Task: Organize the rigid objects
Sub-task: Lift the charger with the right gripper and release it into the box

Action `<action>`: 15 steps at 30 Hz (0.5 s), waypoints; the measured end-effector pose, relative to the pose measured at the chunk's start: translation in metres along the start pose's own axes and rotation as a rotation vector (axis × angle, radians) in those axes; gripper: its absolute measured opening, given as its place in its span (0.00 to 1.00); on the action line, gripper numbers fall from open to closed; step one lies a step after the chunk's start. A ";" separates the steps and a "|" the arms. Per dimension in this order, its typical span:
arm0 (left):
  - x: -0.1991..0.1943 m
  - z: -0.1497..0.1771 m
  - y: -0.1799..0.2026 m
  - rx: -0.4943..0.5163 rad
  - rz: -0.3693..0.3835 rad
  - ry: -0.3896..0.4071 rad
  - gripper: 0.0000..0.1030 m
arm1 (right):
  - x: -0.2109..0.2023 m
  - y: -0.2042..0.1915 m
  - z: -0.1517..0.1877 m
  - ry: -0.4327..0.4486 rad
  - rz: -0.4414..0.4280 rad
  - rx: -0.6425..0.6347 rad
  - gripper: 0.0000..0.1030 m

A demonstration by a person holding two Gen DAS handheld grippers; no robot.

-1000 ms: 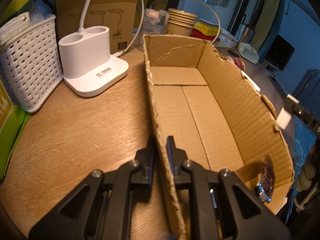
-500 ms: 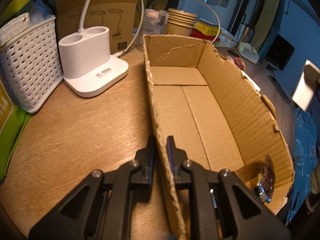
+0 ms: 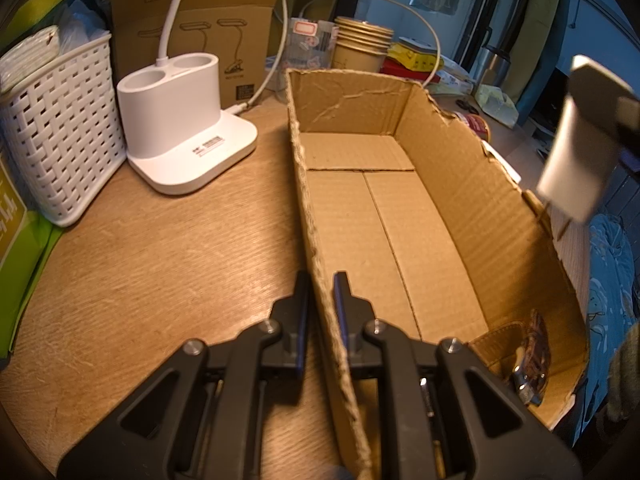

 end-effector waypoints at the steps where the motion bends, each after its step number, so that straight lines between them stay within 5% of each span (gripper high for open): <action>1: 0.000 0.000 0.000 0.000 0.000 0.000 0.13 | 0.003 -0.002 0.002 -0.009 -0.003 -0.005 0.48; 15: 0.000 0.000 0.000 0.000 0.000 0.000 0.13 | 0.045 0.000 0.027 -0.160 0.009 -0.026 0.48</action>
Point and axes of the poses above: each gripper's, at about its wrist camera, not at the fingertips, and x roughly the way its jaws point, y to its right, z to its underside, the point moved 5 cm from there along x, roughly the way its jaws point, and after that the axes turned 2 degrees about z, right-handed, at the moved point
